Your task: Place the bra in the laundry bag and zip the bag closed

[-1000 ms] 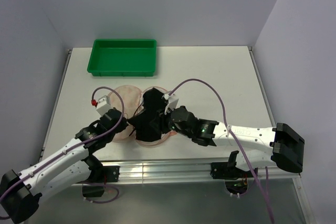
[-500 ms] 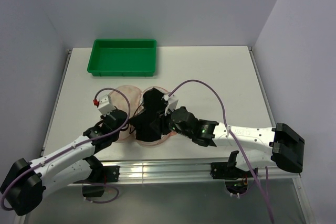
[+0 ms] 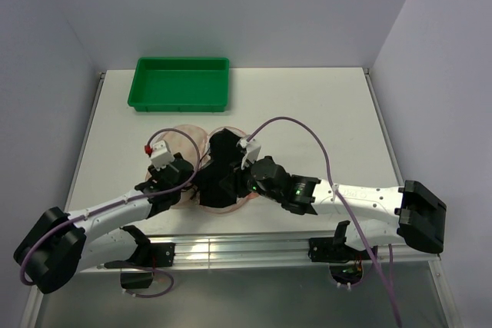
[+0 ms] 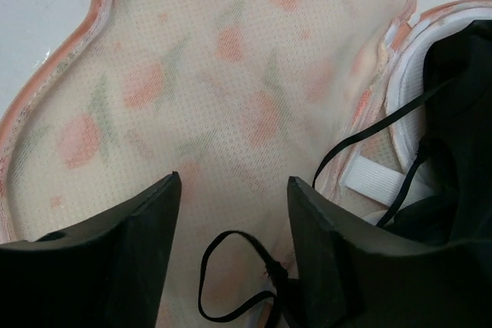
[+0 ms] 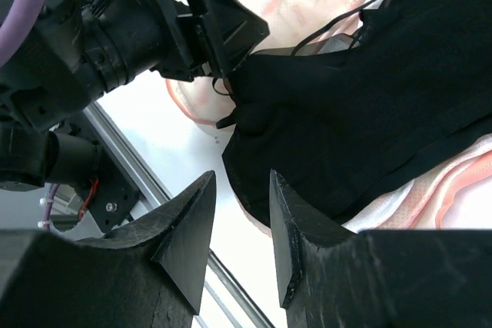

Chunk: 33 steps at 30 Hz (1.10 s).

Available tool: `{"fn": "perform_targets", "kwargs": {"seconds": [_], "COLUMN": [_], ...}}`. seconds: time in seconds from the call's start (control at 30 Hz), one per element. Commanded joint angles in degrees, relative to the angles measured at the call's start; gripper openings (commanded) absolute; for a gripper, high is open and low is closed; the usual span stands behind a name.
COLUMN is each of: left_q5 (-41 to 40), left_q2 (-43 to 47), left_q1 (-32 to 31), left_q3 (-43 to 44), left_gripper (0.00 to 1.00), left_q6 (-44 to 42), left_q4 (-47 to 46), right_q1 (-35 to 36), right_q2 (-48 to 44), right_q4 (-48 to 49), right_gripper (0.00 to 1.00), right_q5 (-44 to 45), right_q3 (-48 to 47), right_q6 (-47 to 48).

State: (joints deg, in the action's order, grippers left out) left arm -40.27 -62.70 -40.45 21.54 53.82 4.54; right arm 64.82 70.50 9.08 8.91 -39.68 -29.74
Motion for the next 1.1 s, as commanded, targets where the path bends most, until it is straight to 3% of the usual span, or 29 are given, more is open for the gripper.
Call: {"fn": "perform_targets", "kwargs": {"seconds": [0.0, 0.17, 0.37, 0.43, 0.5, 0.6, 0.7, 0.87, 1.07], "left_q5": [0.80, 1.86, 7.13, 11.33, 13.54, 15.39, 19.17, 31.19, 36.14], "left_q2": [0.03, 4.85, 7.24, 7.76, 9.69, 13.56, 15.24, 7.95, -0.75], "left_q1": [1.15, 2.21, 8.53, 13.36, 17.74, 23.98, 31.18, 45.69, 48.09], "left_q3": [3.24, 6.32, 8.34, 7.03, 5.63, 4.04, 3.95, 2.90, 2.63], "left_gripper": [0.67, 0.73, 0.76, 0.72, 0.58, 0.45, 0.41, 0.48, 0.49], "left_q6": [-0.12, -1.88, -3.73, -2.24, -0.05, 3.12, 3.40, -0.46, -4.69], "left_q4": [-1.73, 1.52, 4.51, 5.74, 7.32, 10.40, 12.95, 12.00, 7.60], "right_q1": [-0.48, -0.39, -0.48, -0.48, -0.48, -0.48, -0.48, -0.65, -1.10], "right_q2": [-2.38, -2.74, -2.21, -2.73, -3.26, -3.79, -4.75, -7.57, -12.05], "right_q4": [2.08, 1.99, 3.48, 4.10, 4.01, 4.10, 4.54, 3.75, 3.05], "right_gripper": [0.41, 0.41, 0.42, 0.42, 0.42, 0.42, 0.42, 0.42, 0.42], "right_q5": [0.23, -0.20, -2.22, -2.66, -3.37, -4.07, -5.39, -4.25, -2.49], "right_q3": [1.27, 1.10, 1.01, 1.27, 1.27, 1.45, 1.89, 2.94, 5.14], "right_q6": [0.29, 1.26, 1.96, 2.22, 3.10, 4.07, 3.90, 4.07, 3.28]}}
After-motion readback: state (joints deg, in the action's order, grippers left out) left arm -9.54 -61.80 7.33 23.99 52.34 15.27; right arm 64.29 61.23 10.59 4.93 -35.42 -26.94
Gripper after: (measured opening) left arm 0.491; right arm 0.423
